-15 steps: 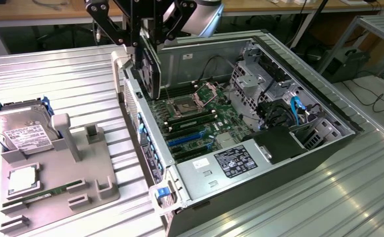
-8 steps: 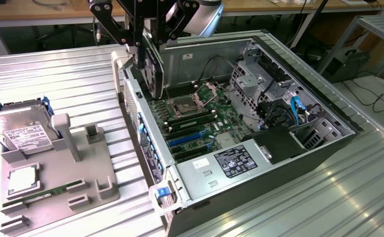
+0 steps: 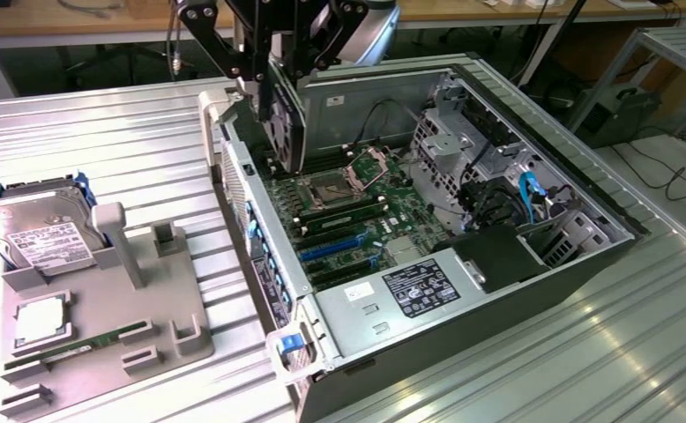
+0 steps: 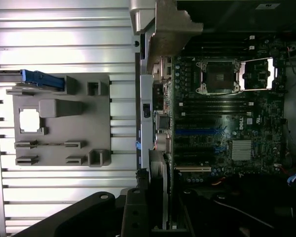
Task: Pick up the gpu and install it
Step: 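Pick up the gpu and move the gpu toward the slot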
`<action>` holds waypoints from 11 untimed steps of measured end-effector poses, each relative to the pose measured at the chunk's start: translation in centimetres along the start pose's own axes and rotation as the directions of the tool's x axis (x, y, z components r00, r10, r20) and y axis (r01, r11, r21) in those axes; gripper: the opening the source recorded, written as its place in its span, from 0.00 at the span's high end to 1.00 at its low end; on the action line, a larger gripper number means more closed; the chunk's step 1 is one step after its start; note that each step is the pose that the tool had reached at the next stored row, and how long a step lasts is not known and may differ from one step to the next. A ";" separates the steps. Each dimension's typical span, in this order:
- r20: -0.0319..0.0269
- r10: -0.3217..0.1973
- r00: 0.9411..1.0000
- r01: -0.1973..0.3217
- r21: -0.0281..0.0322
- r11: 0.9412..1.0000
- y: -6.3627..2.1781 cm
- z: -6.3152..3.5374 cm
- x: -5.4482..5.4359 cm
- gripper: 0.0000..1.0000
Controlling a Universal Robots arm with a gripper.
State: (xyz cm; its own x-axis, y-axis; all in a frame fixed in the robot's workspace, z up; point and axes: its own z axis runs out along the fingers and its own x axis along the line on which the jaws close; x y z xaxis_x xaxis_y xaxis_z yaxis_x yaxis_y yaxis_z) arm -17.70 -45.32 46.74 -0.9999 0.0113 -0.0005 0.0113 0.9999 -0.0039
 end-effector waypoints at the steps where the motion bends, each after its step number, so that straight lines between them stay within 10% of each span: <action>1: 0.000 0.000 1.000 0.000 0.000 1.000 0.00 0.00 -0.1 0.73; 11: 0.000 0.000 1.000 0.000 0.000 1.000 0.01 0.01 -0.9 0.73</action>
State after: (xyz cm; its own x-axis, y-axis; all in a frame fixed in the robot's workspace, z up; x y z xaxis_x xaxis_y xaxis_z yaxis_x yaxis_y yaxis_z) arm -16.77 -45.32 46.73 -0.9999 0.0114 -0.0005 0.0114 0.9999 -0.0039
